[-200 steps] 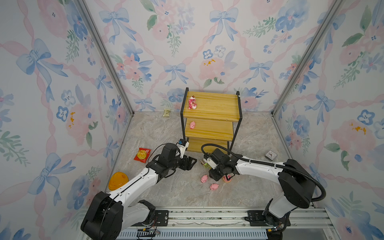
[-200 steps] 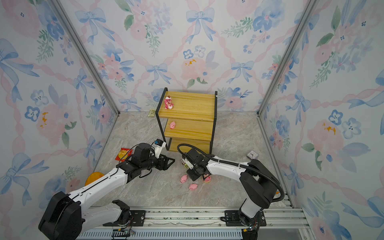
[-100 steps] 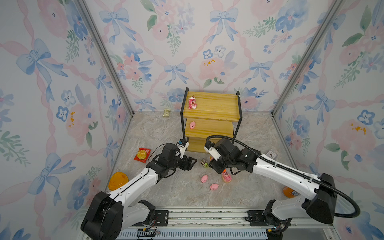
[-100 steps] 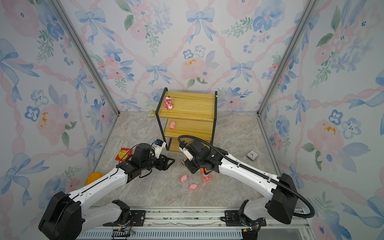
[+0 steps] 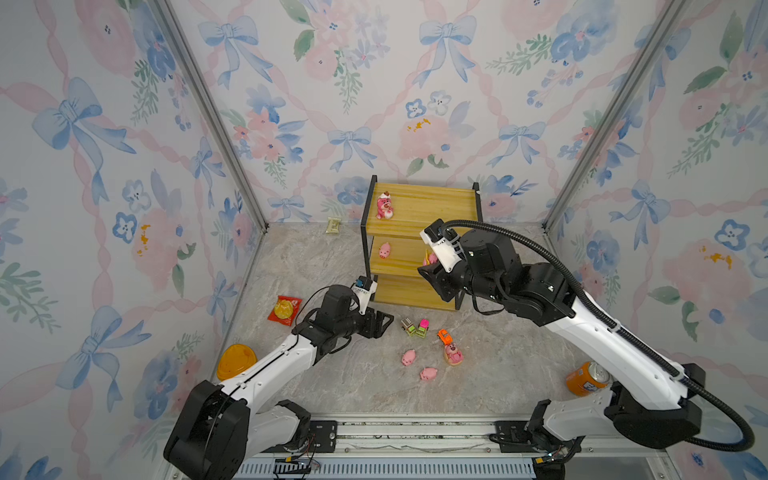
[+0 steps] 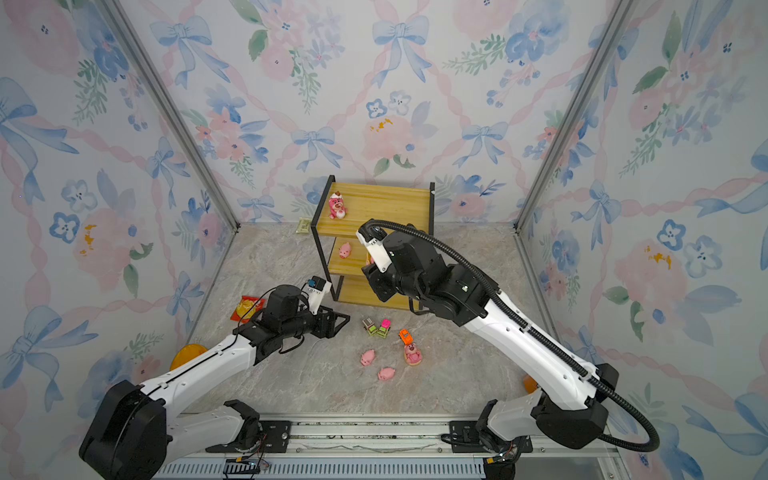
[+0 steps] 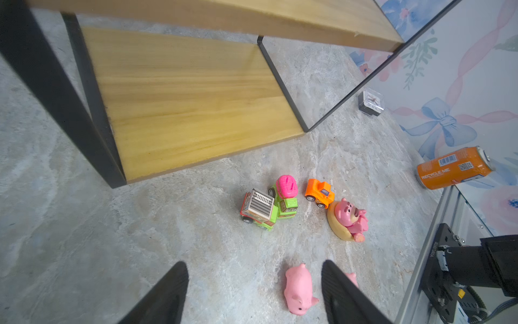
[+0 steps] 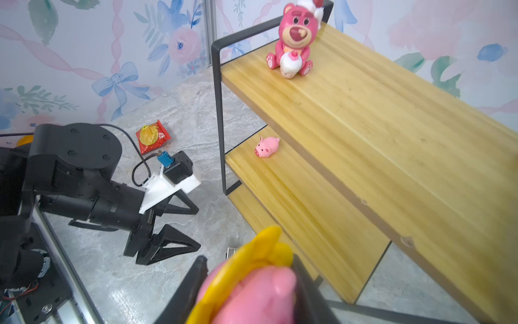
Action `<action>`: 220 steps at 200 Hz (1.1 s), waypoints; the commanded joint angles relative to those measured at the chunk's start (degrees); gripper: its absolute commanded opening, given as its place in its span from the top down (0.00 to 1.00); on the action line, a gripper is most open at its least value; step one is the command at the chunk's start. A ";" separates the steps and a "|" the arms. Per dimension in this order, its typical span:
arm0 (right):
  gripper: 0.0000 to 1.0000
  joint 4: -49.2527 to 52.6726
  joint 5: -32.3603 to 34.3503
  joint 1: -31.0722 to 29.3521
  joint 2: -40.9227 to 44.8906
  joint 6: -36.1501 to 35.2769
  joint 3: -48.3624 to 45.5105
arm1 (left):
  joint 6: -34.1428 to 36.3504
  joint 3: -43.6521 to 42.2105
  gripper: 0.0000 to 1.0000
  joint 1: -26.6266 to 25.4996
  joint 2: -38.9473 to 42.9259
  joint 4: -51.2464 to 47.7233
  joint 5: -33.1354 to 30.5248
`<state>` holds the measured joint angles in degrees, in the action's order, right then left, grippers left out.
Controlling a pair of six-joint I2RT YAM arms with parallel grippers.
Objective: Place and organize the plastic toys onto the shelf
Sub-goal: 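Lift the held pig with the right gripper up to the top shelf, then carry the held pig over the top shelf beside the pink bear and lower it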
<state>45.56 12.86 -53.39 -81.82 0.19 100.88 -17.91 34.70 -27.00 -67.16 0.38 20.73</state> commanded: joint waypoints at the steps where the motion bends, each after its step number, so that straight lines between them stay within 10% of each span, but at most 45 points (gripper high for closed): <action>1: 0.74 0.44 5.38 -0.66 -4.20 -2.31 6.44 | 2.00 -0.38 0.24 0.93 -0.79 1.07 2.51; 109: 0.72 0.76 21.74 0.72 -25.45 -0.80 32.90 | 5.52 1.19 0.24 3.01 -3.68 2.31 8.70; 220: 0.72 2.86 25.02 6.43 -25.20 6.49 32.96 | 5.96 1.20 0.24 3.45 -5.18 3.14 10.38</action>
<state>46.63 36.12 -48.62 -108.44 3.99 133.27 -13.08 34.85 -23.94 -71.88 3.01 29.67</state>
